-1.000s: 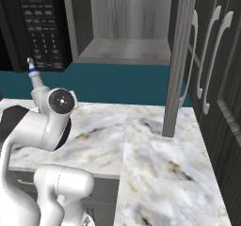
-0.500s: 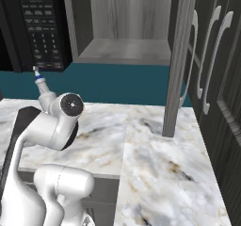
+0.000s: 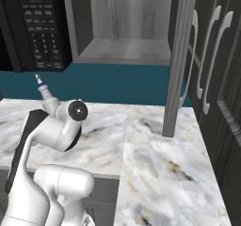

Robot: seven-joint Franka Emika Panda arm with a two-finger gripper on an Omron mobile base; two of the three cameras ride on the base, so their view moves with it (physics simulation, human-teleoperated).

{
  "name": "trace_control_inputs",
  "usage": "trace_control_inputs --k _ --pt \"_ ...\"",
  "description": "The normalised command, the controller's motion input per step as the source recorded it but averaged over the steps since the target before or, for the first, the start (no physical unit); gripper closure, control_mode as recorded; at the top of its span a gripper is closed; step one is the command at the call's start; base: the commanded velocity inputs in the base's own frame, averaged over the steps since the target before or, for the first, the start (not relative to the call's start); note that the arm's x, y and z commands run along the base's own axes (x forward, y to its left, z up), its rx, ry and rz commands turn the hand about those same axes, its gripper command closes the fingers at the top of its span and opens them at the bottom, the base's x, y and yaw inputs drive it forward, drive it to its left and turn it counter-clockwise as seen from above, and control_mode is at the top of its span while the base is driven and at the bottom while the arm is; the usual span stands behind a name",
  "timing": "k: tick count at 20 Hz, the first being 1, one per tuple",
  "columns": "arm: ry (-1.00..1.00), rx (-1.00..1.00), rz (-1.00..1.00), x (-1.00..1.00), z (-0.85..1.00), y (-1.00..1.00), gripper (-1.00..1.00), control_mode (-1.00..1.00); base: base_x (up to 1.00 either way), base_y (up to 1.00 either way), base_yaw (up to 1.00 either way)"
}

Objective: Move the cutting board and knife to the sink. Then move spray from the cabinet to the counter.

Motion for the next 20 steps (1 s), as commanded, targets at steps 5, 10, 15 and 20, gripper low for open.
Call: trace_control_inputs --k 5,10,15,20 --pt "-0.06 0.0 0.08 0.23 -0.52 0.23 1.0 -1.0 0.0 0.0 0.0" --pt "0.0 0.0 0.11 0.32 -0.47 0.22 1.0 -1.0 0.0 0.0 0.0" --pt "0.0 0.0 0.13 0.35 -0.43 0.11 1.0 -1.0 0.0 0.0 0.0" --pt "0.0 0.0 0.13 0.35 -0.34 0.0 1.0 -1.0 0.0 0.0 0.0"
